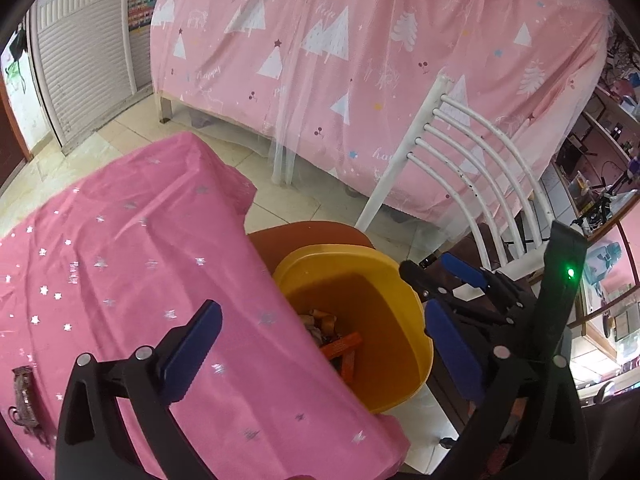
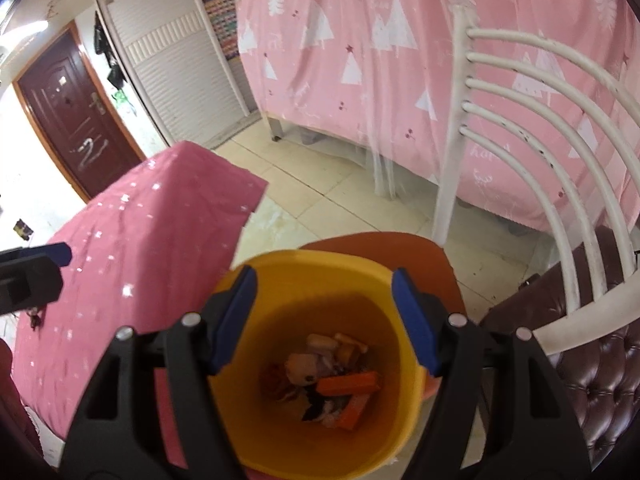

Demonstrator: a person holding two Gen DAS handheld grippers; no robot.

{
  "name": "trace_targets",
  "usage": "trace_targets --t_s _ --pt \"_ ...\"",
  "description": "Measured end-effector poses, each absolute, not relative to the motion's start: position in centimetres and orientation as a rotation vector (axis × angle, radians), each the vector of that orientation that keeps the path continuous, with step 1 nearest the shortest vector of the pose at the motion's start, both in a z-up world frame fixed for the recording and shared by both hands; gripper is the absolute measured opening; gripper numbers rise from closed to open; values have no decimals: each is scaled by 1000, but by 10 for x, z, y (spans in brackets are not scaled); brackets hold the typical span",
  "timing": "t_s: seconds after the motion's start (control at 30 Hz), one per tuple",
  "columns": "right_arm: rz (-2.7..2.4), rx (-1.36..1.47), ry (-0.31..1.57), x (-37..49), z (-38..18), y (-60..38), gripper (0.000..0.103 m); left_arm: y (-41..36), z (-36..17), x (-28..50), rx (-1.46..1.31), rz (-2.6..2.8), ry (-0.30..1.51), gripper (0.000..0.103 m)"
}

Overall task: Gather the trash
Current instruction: 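Move both open grippers back over the wrapper and cable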

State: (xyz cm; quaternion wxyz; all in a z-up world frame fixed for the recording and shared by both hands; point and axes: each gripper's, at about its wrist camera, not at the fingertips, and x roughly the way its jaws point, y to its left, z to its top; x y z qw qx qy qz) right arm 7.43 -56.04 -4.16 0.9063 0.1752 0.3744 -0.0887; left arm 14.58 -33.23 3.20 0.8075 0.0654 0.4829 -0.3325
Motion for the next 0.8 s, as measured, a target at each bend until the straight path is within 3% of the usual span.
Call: trace_targets --t_s 0.67,0.8 --pt "-32 237 758 115 -2 -456 70 -220 72 132 96 -649 900 95" --pt "-4 209 760 122 5 -434 76 -191 71 133 79 -621 895 95"
